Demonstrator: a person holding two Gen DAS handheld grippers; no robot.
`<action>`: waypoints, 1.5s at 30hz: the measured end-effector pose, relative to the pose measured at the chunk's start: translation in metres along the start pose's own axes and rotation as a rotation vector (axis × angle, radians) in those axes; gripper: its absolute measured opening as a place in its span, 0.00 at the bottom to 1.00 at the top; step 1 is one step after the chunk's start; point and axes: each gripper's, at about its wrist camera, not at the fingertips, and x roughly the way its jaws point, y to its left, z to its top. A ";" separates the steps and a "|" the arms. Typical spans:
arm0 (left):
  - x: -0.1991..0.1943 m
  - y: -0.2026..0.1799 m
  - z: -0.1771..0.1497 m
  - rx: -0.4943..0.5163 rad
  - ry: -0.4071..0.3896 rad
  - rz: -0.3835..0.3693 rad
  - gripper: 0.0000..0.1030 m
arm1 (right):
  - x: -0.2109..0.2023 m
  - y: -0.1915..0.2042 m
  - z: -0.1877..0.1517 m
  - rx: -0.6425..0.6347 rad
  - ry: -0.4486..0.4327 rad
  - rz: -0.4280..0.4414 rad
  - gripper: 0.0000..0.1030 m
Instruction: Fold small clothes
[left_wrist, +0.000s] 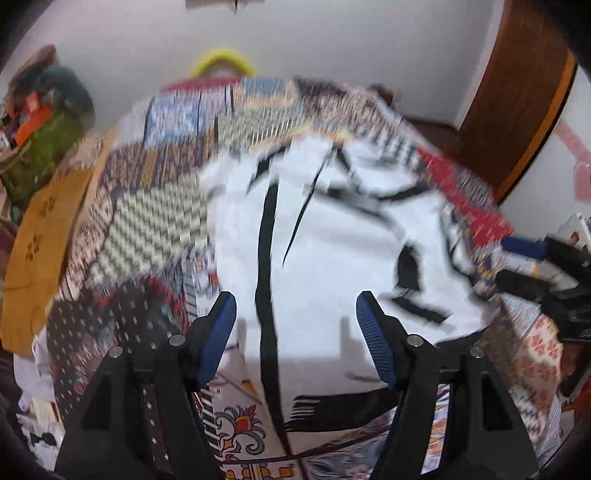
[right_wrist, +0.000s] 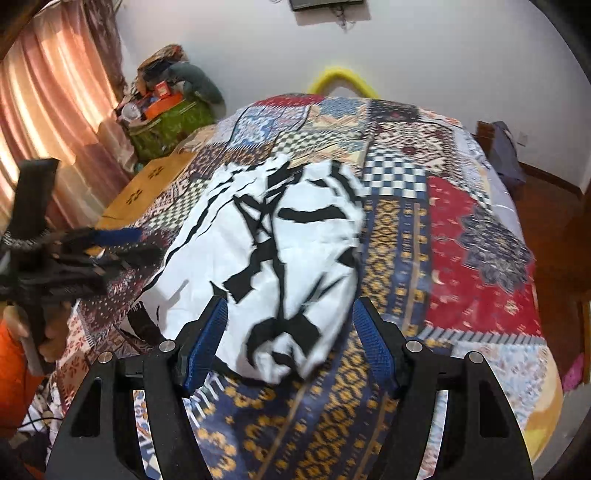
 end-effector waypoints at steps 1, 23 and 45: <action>0.008 0.001 -0.005 0.007 0.024 0.007 0.65 | 0.007 0.004 0.000 -0.008 0.014 0.001 0.65; -0.016 0.056 -0.016 -0.086 -0.048 0.115 0.76 | 0.014 0.000 0.011 -0.029 0.030 0.009 0.66; 0.095 0.086 0.052 -0.168 0.060 -0.004 0.56 | 0.135 0.011 0.100 -0.031 0.090 0.095 0.06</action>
